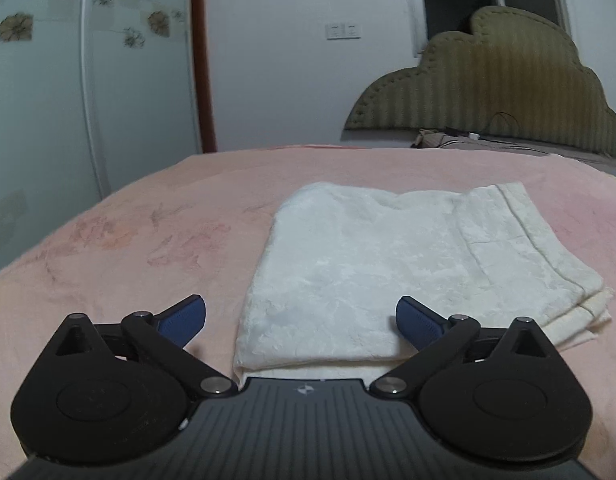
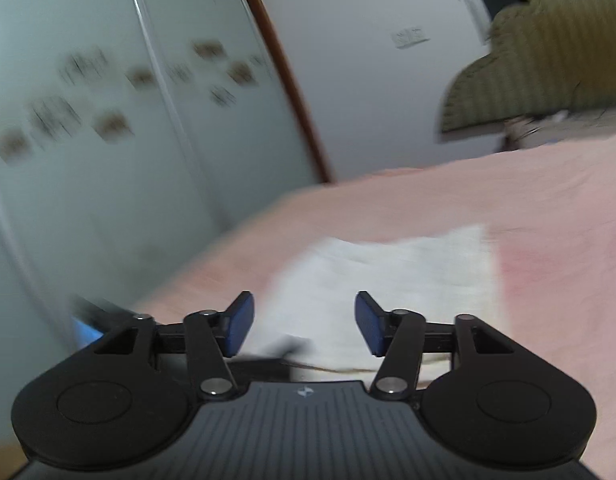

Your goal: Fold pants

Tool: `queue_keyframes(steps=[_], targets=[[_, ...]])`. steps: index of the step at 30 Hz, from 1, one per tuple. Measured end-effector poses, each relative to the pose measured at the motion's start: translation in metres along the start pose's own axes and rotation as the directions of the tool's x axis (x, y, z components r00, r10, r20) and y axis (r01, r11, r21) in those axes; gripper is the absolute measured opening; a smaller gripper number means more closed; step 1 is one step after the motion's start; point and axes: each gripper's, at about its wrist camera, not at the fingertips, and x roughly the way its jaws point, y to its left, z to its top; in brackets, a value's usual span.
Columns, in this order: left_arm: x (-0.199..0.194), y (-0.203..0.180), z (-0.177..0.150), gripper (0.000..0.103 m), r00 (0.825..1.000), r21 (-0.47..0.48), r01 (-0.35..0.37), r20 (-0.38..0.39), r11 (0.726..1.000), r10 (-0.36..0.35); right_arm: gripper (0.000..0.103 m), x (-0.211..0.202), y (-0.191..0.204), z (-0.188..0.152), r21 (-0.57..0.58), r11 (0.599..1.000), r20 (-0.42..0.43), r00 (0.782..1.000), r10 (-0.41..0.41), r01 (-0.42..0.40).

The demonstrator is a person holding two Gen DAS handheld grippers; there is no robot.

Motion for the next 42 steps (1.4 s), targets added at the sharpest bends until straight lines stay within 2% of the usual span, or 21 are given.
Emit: queue_keyframes(steps=[1, 2, 3, 5, 6, 8, 10, 13, 16, 21, 23, 24, 26, 27, 29, 31, 35, 38, 42], targets=[[0.006, 0.001, 0.001, 0.103, 0.999, -0.004, 0.021, -0.036, 1.0, -0.021, 0.078, -0.003, 0.0, 0.002, 0.038, 0.997, 0.018, 0.997, 0.074, -0.074], [0.012, 0.004, 0.002, 0.103, 0.997, -0.02, 0.047, -0.068, 0.999, -0.048, 0.079, -0.002, 0.0, 0.002, 0.054, 0.993, 0.03, 0.994, 0.104, -0.105], [0.015, 0.008, 0.001, 0.103, 0.994, -0.05, 0.069, -0.087, 0.996, -0.073, 0.079, 0.0, 0.0, 0.002, 0.043, 0.995, 0.036, 0.995, 0.091, -0.093], [0.023, 0.023, -0.002, 0.103, 0.982, -0.152, 0.128, -0.117, 0.98, -0.147, 0.079, 0.011, -0.001, -0.003, -0.011, 0.998, 0.022, 0.998, -0.062, 0.062], [0.027, 0.031, -0.005, 0.103, 0.975, -0.218, 0.151, -0.129, 0.964, -0.181, 0.079, 0.018, -0.003, -0.006, -0.032, 0.991, 0.008, 0.991, -0.133, 0.133], [0.026, 0.04, -0.007, 0.103, 0.972, -0.267, 0.178, -0.104, 0.947, -0.212, 0.079, 0.027, -0.007, -0.014, -0.044, 0.983, -0.008, 0.983, -0.181, 0.18], [0.026, 0.042, -0.008, 0.103, 0.971, -0.278, 0.185, -0.099, 0.943, -0.22, 0.079, 0.029, -0.008, -0.022, -0.018, 0.985, -0.021, 0.985, -0.169, 0.169], [0.027, 0.041, -0.009, 0.103, 0.972, -0.256, 0.172, -0.111, 0.951, -0.205, 0.079, 0.028, -0.004, -0.028, -0.02, 0.985, -0.015, 0.985, -0.173, 0.173], [0.026, 0.041, -0.009, 0.103, 0.973, -0.25, 0.169, -0.113, 0.953, -0.202, 0.079, 0.025, 0.004, -0.031, -0.012, 0.985, 0.024, 0.985, -0.171, 0.171], [0.026, 0.043, -0.01, 0.103, 0.972, -0.252, 0.171, -0.113, 0.953, -0.205, 0.079, 0.032, 0.009, -0.028, 0.118, 0.992, 0.051, 0.998, -0.042, 0.035], [0.026, 0.038, -0.006, 0.103, 0.972, -0.251, 0.17, -0.113, 0.953, -0.204, 0.079, 0.032, 0.013, -0.024, 0.052, 0.995, 0.063, 0.995, -0.083, 0.079], [0.026, 0.039, -0.006, 0.103, 0.972, -0.251, 0.17, -0.113, 0.953, -0.204, 0.079, 0.032, 0.015, -0.023, -0.007, 0.991, 0.075, 0.988, -0.136, 0.137], [0.026, 0.039, -0.006, 0.103, 0.972, -0.252, 0.171, -0.113, 0.953, -0.204, 0.089, 0.033, 0.014, -0.028, -0.132, 0.953, 0.1, 0.961, -0.259, 0.271], [0.026, 0.039, -0.006, 0.103, 0.972, -0.251, 0.171, -0.113, 0.953, -0.204, 0.097, 0.037, 0.012, -0.033, -0.19, 0.919, 0.109, 0.938, -0.33, 0.345], [0.026, 0.039, -0.006, 0.103, 0.972, -0.252, 0.171, -0.113, 0.953, -0.204, 0.098, 0.046, 0.004, -0.047, -0.26, 0.855, 0.097, 0.893, -0.44, 0.449], [0.026, 0.039, -0.006, 0.103, 0.972, -0.252, 0.171, -0.113, 0.952, -0.205, 0.098, 0.055, -0.009, -0.061, -0.268, 0.842, 0.038, 0.879, -0.476, 0.468], [0.026, 0.036, -0.005, 0.103, 0.973, -0.239, 0.163, -0.119, 0.957, -0.196, 0.098, 0.065, -0.033, -0.079, -0.166, 0.878, -0.074, 0.882, -0.465, 0.448], [0.026, 0.037, -0.005, 0.103, 0.973, -0.243, 0.167, -0.117, 0.955, -0.2, 0.098, 0.069, -0.043, -0.089, -0.147, 0.869, -0.116, 0.864, -0.49, 0.473], [0.026, 0.036, -0.005, 0.103, 0.973, -0.245, 0.167, -0.116, 0.955, -0.2, 0.098, 0.075, -0.043, -0.097, -0.159, 0.864, -0.137, 0.856, -0.498, 0.477]])
